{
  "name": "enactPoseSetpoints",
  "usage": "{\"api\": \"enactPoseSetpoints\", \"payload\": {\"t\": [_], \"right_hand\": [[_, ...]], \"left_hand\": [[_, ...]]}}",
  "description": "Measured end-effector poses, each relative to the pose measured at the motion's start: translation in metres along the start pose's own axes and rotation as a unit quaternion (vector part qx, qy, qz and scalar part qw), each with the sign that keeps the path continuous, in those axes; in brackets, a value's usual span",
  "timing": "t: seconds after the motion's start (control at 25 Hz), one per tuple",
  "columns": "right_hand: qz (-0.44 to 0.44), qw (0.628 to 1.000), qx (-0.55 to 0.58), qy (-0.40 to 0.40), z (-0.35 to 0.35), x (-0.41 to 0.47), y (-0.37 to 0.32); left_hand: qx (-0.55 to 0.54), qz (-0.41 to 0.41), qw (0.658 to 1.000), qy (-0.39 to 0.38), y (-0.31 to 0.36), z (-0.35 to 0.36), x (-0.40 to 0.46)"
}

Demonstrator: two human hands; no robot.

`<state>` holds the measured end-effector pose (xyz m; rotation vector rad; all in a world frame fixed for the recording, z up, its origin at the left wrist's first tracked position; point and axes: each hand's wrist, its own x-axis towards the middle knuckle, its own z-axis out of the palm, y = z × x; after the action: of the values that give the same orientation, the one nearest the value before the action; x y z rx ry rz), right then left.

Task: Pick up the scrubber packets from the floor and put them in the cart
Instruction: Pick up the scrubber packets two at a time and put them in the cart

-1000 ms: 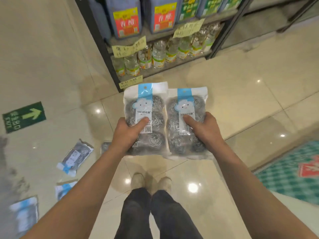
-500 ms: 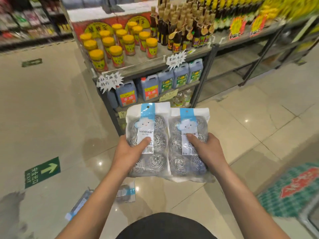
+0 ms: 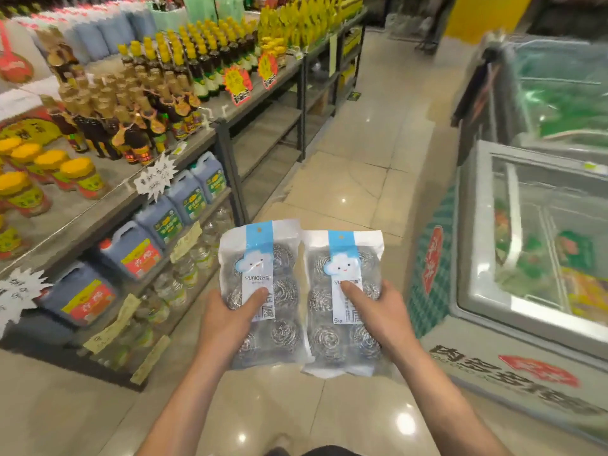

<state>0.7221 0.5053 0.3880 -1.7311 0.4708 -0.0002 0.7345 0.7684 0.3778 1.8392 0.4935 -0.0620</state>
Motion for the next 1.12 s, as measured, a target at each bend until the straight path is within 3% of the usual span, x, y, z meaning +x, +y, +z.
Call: {"api": "enactPoseSetpoints", "payload": {"t": [0.24, 0.44, 0.68, 0.96, 1.12], "right_hand": [[0.062, 0.967, 0.070, 0.237, -0.088, -0.050, 0.027], [0.111, 0.885, 0.127, 0.434, -0.148, -0.148, 0.063], [0.181, 0.728, 0.172, 0.639, -0.207, -0.310, 0.129], [0.222, 0.581, 0.193, 0.759, -0.281, -0.494, 0.193], [0.220, 0.532, 0.199, 0.794, -0.329, -0.568, 0.220]], "left_hand": [[0.067, 0.056, 0.968, -0.236, 0.046, 0.107, 0.014], [0.129, 0.107, 0.888, -0.427, 0.065, 0.205, -0.052], [0.212, 0.193, 0.731, -0.619, 0.053, 0.309, -0.230], [0.212, 0.249, 0.560, -0.761, 0.007, 0.368, -0.467], [0.218, 0.251, 0.519, -0.787, -0.019, 0.407, -0.572]]}}
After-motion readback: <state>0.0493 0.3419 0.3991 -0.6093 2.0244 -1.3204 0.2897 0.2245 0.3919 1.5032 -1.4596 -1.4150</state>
